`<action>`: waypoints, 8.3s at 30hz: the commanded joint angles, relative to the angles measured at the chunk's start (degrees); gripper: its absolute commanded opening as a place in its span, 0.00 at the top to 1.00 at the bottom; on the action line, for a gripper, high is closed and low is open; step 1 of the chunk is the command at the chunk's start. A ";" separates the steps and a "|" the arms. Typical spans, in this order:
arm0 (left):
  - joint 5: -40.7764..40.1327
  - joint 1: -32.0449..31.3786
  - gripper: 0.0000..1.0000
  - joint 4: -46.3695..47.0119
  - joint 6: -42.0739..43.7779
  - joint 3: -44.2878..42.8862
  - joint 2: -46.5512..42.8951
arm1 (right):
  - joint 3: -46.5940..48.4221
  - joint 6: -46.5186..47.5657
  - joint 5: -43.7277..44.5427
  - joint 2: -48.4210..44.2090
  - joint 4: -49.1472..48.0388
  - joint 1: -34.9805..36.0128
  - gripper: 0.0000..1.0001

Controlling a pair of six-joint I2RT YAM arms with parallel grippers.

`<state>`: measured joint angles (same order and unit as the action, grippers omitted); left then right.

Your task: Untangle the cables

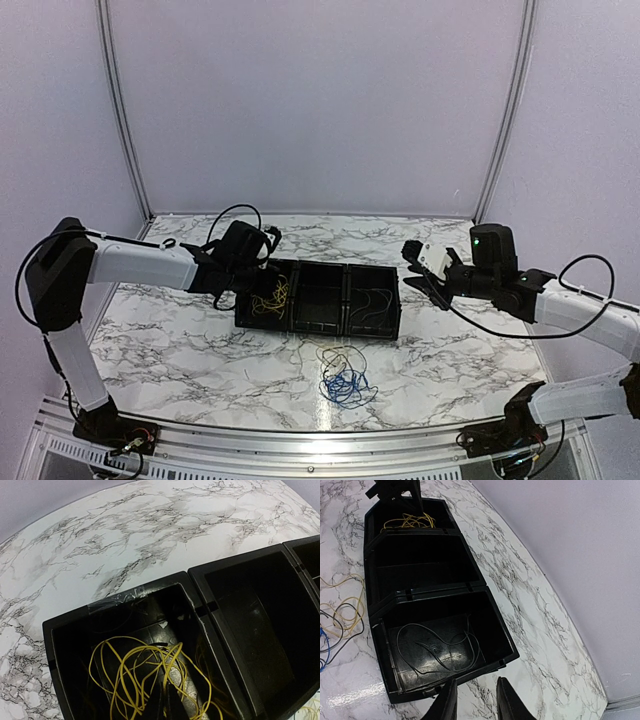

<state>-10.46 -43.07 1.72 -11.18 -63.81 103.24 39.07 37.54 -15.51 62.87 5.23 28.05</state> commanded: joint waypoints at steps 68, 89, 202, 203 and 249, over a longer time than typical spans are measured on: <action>-1.84 -25.40 1.00 0.53 -7.10 8.36 -14.64 | 2.00 -0.63 -6.03 3.59 3.84 -0.02 0.67; 3.48 -25.40 1.00 -3.87 -0.35 -9.89 -22.26 | 37.21 -8.62 -27.91 20.82 25.44 14.57 0.27; 14.05 -15.77 0.83 21.36 -34.89 8.11 -1.71 | 45.40 -9.37 -31.73 12.33 31.19 7.03 1.00; 13.35 -15.74 0.83 21.32 -34.61 9.16 -2.94 | 44.70 -9.44 -30.91 12.24 30.85 6.80 1.00; 8.53 -16.17 0.35 7.48 -24.67 -1.93 -22.84 | 34.96 -7.28 -11.22 15.47 22.46 8.22 1.00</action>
<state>-7.33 -58.98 8.95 -31.51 -61.69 74.78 73.36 28.16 -31.73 77.60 29.34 34.17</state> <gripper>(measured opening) 0.649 0.010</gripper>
